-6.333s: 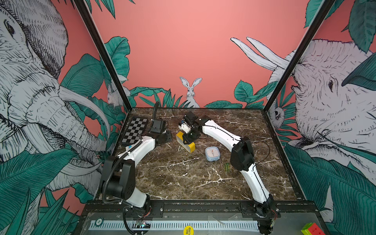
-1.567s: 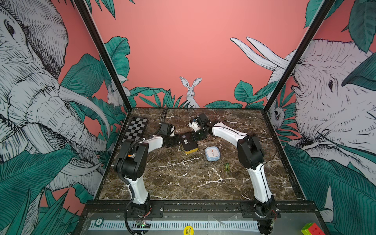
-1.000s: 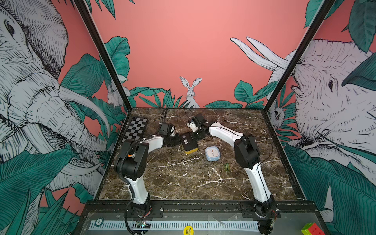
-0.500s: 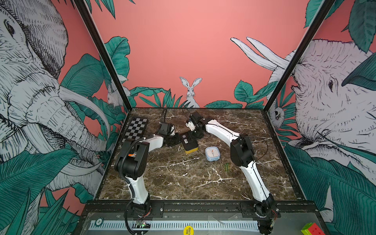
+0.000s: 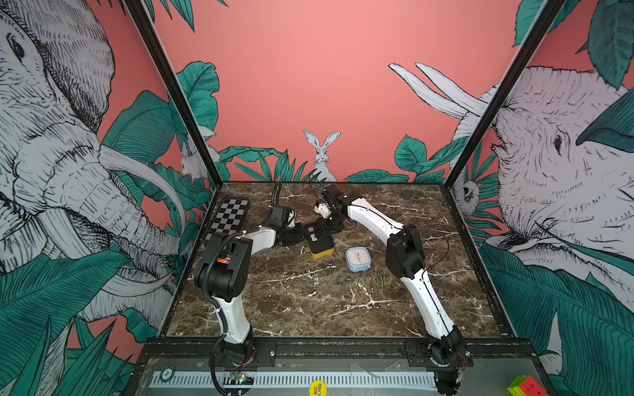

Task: Insert the battery into the alarm
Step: Remove the cover from the alarm.

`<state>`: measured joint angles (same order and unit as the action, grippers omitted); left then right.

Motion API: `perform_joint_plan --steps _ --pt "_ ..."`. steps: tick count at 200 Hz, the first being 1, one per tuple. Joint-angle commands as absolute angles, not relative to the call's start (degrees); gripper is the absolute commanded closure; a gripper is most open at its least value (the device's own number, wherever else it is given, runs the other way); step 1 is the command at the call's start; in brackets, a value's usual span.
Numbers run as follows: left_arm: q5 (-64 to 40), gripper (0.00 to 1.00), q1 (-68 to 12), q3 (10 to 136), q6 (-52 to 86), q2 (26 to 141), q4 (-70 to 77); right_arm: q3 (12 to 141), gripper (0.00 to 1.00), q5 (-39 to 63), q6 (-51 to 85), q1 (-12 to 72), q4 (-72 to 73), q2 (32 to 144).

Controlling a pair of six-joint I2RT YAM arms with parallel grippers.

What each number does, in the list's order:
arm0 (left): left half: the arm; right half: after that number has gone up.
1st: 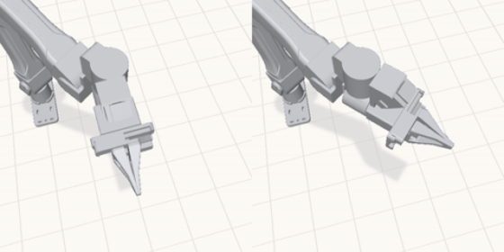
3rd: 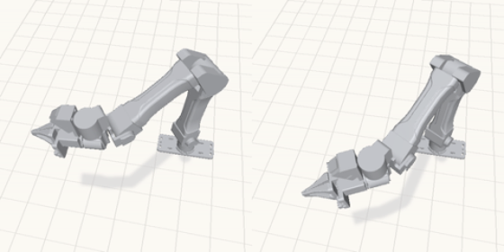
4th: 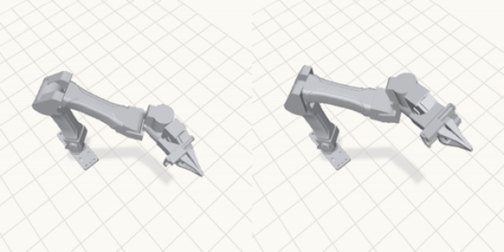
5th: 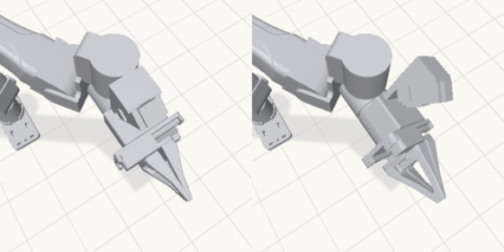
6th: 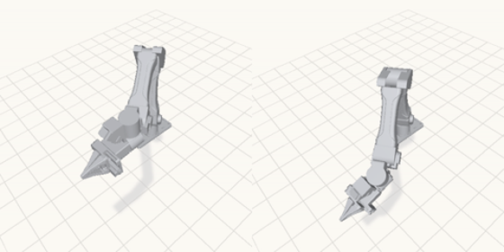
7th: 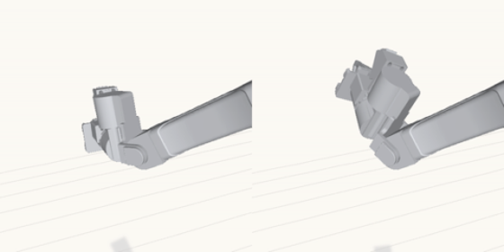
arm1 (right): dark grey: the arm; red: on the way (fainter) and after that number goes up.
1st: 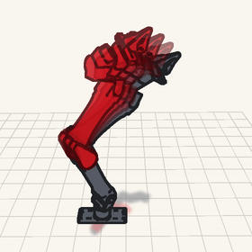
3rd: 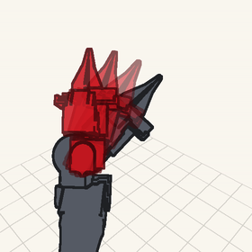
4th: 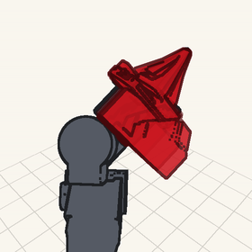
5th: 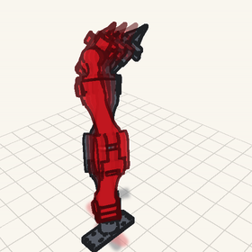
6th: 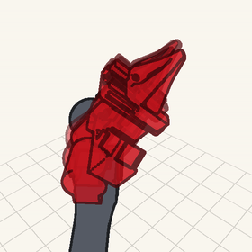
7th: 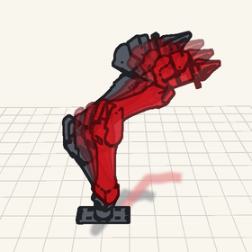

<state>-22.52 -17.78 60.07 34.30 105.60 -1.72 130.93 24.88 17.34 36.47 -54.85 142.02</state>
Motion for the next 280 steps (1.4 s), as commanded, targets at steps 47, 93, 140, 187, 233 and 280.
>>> perform_joint_plan --steps 47,93,140,187,233,280 --pt "-22.3 0.81 -18.3 60.0 34.8 109.7 -4.6 124.6 0.56 40.1 21.0 34.5 -50.2 143.0" --pt "-22.2 0.81 -18.4 59.9 34.7 110.0 -4.7 118.9 0.6 44.8 24.9 32.6 -42.3 140.5" --pt "-22.1 0.81 -18.5 60.0 34.5 110.1 -4.8 112.9 0.64 48.3 28.4 31.1 -34.0 137.9" --pt "-22.1 0.81 -18.5 60.1 34.5 110.4 -4.8 107.9 0.68 51.2 31.4 29.9 -26.8 136.3" --pt "-22.1 0.81 -18.5 60.1 34.5 110.4 -5.0 103.1 0.71 53.2 35.5 28.9 -19.1 134.7" --pt "-22.1 0.81 -18.5 60.2 34.5 110.6 -4.9 100.9 0.75 54.2 36.7 28.4 -15.3 133.4"
